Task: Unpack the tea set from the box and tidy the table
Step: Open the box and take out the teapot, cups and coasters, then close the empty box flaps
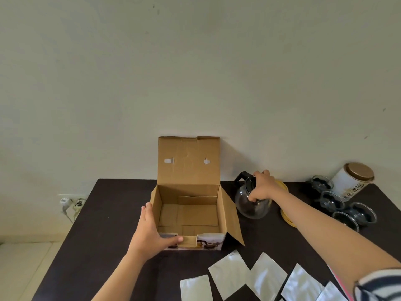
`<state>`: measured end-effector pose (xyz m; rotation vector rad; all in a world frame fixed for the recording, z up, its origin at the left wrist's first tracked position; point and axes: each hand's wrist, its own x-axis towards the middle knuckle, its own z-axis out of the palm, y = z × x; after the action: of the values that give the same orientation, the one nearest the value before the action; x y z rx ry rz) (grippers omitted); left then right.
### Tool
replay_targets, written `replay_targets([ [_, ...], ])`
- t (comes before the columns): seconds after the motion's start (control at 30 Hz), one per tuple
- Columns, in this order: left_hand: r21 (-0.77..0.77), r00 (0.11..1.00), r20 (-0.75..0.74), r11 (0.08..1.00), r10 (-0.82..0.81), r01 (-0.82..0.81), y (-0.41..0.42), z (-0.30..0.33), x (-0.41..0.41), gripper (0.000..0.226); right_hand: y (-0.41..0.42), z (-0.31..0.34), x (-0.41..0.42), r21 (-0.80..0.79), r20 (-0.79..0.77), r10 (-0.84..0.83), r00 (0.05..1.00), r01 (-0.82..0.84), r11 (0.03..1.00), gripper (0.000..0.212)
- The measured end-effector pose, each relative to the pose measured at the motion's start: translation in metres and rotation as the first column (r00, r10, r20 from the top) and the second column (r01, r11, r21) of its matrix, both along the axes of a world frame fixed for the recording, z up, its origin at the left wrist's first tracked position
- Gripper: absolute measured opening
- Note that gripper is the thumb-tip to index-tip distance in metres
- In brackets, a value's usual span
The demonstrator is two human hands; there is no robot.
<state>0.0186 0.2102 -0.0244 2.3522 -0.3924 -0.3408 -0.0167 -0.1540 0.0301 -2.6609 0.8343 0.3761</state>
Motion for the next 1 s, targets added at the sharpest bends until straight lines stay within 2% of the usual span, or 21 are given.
replay_targets([
  [0.3, 0.021, 1.000, -0.010, 1.000, 0.012, -0.011, 0.000, -0.002, 0.001, 0.149, -0.009, -0.012, 0.016, 0.096, 0.084, -0.059, 0.995, 0.051, 0.994, 0.097],
  [0.37, 0.026, 1.000, -0.013, 1.000, 0.017, -0.017, 0.000, -0.002, 0.001, 0.148, -0.005, -0.017, 0.013, 0.038, 0.112, -0.060, 0.992, 0.056, 0.998, 0.094],
  [0.43, 0.030, 1.000, -0.018, 0.999, 0.018, -0.018, 0.000, -0.002, 0.000, 0.148, 0.007, -0.021, 0.002, -0.032, 0.217, -0.097, 0.971, 0.107, 0.994, 0.091],
  [0.5, 0.030, 1.000, -0.025, 0.999, 0.015, -0.015, 0.001, -0.003, 0.001, 0.148, 0.032, -0.028, -0.019, 0.006, 0.433, -0.188, 0.881, 0.205, 0.979, 0.088],
  [0.57, 0.015, 0.999, -0.038, 1.000, 0.005, -0.005, 0.001, -0.003, 0.002, 0.148, 0.067, -0.034, -0.048, 0.138, 0.588, -0.335, 0.736, 0.317, 0.938, 0.078],
  [0.6, 0.011, 0.999, -0.043, 1.000, -0.004, 0.004, 0.002, -0.003, 0.004, 0.148, 0.085, -0.037, -0.061, 0.249, 0.579, -0.462, 0.672, 0.394, 0.885, 0.074],
  [0.63, 0.021, 0.999, -0.042, 1.000, -0.015, 0.016, 0.002, -0.003, 0.006, 0.147, 0.100, -0.041, -0.073, 0.382, 0.494, -0.619, 0.611, 0.487, 0.785, 0.072],
  [0.7, 0.096, 0.999, -0.021, 0.995, -0.034, 0.036, 0.004, -0.003, 0.010, 0.145, 0.123, -0.043, -0.090, 0.605, 0.176, -0.873, 0.454, 0.650, 0.460, 0.077],
  [0.73, 0.150, 0.999, -0.010, 0.988, -0.032, 0.033, 0.004, -0.003, 0.011, 0.143, 0.132, -0.044, -0.096, 0.696, 0.011, -0.930, 0.367, 0.665, 0.271, 0.078],
  [0.77, 0.197, 1.000, 0.000, 0.980, -0.014, 0.013, 0.005, -0.003, 0.010, 0.139, 0.137, -0.044, -0.100, 0.777, -0.134, -0.944, 0.303, 0.624, 0.089, 0.076],
  [0.8, 0.230, 1.000, 0.019, 0.973, 0.018, -0.022, 0.007, -0.003, 0.009, 0.134, 0.142, -0.043, -0.102, 0.829, -0.241, -0.931, 0.275, 0.556, -0.051, 0.070],
  [0.87, 0.248, 0.993, 0.045, 0.962, 0.105, -0.113, 0.012, -0.001, 0.005, 0.127, 0.146, -0.039, -0.103, 0.871, -0.371, -0.891, 0.263, 0.431, -0.236, 0.059],
  [0.93, 0.192, 0.971, 0.008, 0.953, 0.239, -0.236, 0.018, -0.002, 0.002, 0.134, 0.147, -0.036, -0.101, 0.863, -0.470, -0.852, 0.231, 0.323, -0.389, 0.054],
  [1.0, 0.027, 0.903, -0.133, 0.912, 0.408, -0.408, 0.022, -0.001, -0.001, 0.144, 0.148, -0.034, -0.099, 0.855, -0.508, -0.830, 0.230, 0.254, -0.452, 0.050],
])
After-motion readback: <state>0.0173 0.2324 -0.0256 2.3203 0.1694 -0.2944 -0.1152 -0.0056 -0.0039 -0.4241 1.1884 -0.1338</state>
